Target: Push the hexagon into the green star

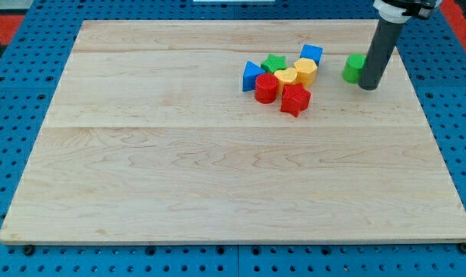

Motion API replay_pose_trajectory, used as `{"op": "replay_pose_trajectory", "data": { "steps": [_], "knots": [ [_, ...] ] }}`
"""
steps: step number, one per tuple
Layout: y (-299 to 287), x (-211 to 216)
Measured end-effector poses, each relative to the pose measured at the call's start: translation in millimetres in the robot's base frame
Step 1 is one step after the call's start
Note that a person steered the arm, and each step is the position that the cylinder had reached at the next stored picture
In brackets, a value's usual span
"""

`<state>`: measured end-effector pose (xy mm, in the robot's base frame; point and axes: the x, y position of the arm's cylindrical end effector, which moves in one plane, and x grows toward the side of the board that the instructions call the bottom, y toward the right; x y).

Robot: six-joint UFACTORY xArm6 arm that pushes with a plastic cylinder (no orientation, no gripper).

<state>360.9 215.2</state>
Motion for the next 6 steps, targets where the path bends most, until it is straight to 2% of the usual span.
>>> {"op": "replay_pose_trajectory", "data": {
  "steps": [2, 3, 5, 6],
  "knots": [
    [4, -49],
    [3, -32],
    [-92, -33],
    [-93, -55]
  ]
}}
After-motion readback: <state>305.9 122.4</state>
